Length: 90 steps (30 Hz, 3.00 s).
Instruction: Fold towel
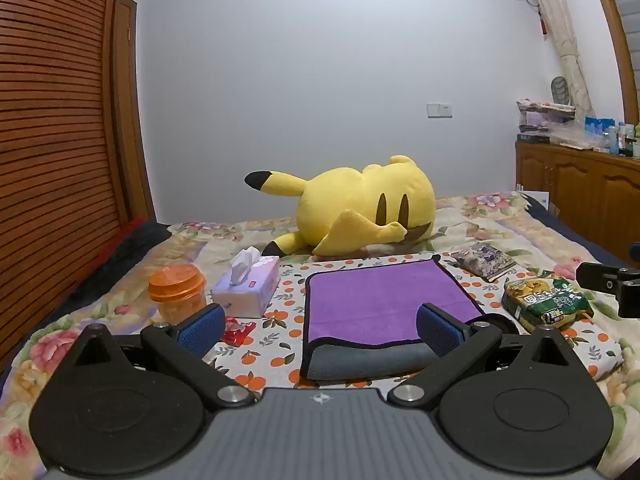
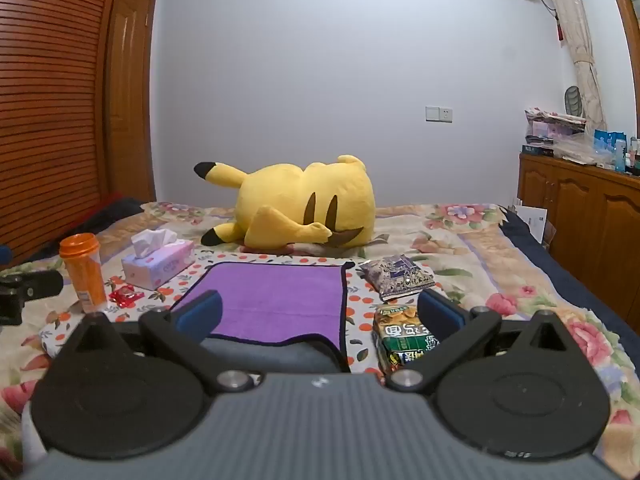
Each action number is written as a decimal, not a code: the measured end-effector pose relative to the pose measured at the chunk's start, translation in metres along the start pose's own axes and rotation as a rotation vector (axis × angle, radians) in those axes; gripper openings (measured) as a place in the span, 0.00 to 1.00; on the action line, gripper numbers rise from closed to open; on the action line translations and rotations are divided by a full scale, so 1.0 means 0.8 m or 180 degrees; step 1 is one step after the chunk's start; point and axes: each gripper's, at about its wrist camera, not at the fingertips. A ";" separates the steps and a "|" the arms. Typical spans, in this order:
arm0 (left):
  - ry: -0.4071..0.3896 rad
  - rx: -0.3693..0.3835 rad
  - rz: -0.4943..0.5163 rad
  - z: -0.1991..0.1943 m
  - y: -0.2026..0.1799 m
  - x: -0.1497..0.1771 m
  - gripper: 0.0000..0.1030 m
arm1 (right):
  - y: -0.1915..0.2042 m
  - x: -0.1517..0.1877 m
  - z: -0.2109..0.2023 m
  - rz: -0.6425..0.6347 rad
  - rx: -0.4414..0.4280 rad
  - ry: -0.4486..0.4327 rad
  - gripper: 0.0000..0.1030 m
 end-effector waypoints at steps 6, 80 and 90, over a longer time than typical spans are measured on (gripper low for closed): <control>0.0011 0.0011 -0.0015 0.001 0.001 0.000 1.00 | 0.000 0.000 0.000 0.0008 -0.0007 0.0005 1.00; 0.0011 -0.0007 0.0010 0.000 0.000 0.000 1.00 | -0.001 0.000 0.002 0.0007 -0.0003 0.0012 1.00; 0.0080 0.0002 0.0017 0.003 0.004 0.003 1.00 | 0.000 0.000 0.002 0.0004 -0.0004 0.0042 1.00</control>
Point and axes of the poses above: each gripper's, at about its wrist camera, not at the fingertips, and z roughly the way its jaws point, y to its left, x to its underside, and after that the axes turned 14 degrees about y, right-handed
